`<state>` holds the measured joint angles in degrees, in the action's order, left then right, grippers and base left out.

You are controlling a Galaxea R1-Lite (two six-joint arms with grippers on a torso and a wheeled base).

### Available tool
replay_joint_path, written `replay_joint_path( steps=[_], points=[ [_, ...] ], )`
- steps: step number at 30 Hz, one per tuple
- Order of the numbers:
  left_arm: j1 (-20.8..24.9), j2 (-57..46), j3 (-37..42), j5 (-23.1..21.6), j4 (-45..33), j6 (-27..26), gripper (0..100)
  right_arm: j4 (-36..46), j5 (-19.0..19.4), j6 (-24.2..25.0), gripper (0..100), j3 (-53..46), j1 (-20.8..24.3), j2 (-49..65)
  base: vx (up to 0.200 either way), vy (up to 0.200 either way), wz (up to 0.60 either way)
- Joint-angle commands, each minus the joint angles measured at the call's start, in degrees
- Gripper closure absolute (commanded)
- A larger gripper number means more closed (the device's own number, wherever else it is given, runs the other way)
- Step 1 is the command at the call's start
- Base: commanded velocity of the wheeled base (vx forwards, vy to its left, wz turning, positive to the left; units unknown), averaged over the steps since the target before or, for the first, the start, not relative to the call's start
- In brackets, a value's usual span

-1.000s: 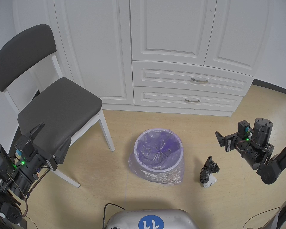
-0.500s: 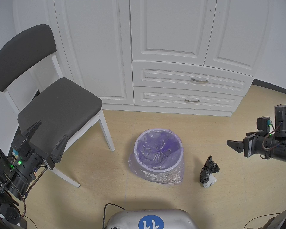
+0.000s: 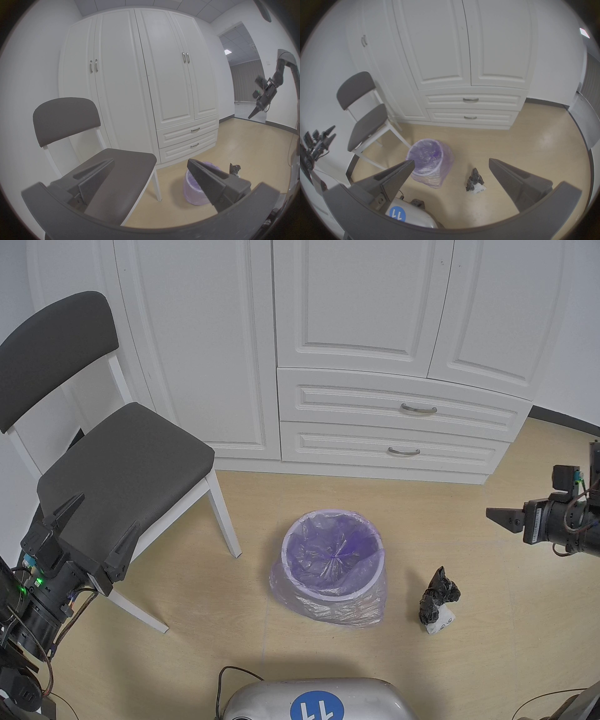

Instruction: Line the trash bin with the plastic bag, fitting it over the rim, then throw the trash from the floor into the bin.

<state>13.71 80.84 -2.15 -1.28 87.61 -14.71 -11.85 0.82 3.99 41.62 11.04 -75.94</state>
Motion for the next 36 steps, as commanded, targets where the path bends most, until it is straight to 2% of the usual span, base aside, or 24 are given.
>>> replay_joint_path(
  steps=[1, 5, 7, 10, 16, 19, 26, 36],
  points=[
    [0.0, 0.0, 0.3, 0.1, 0.0, 0.1, 0, -3.5, 1.0, 0.8, 0, 4.6, -6.4, -22.0, 0.000, 0.000, 0.00],
    [0.0, 0.2, 0.6, 0.0, 0.0, 0.0, 0, -3.6, 1.0, 0.8, 0, 7.5, -8.1, -30.5, 0.000, 0.000, 0.00],
    [0.0, 0.1, 0.6, 0.0, 0.0, 0.1, 0, -3.5, 1.2, 0.8, 0, 11.7, -10.6, -40.3, 0.000, 0.000, 0.00],
    [0.0, 0.1, 0.5, 0.0, 0.0, 0.0, 0, -3.5, 1.8, 0.8, 0, 14.4, -11.8, -45.9, 0.000, 0.000, 0.00],
    [0.0, 0.6, 0.5, 0.0, -0.1, -0.1, 0, -2.6, 8.3, 1.3, 0, 19.3, -13.3, -55.5, 0.000, 0.000, 0.00],
    [0.0, 1.0, 0.4, 0.0, -0.1, -0.1, 0, 0.8, 8.7, 1.8, 0, 24.2, -13.5, -60.1, 0.000, 0.000, 0.00],
    [0.0, 1.1, 0.5, 0.0, -0.1, -0.1, 0, 7.1, 8.8, 4.5, 0, 34.4, -13.2, -66.4, 0.000, 0.000, 0.00],
    [0.0, 3.2, 0.6, 0.0, -0.1, -0.2, 0, 7.5, 8.5, 4.5, 0, 40.6, -12.5, -71.6, 0.000, 0.000, 0.00]
  ],
)
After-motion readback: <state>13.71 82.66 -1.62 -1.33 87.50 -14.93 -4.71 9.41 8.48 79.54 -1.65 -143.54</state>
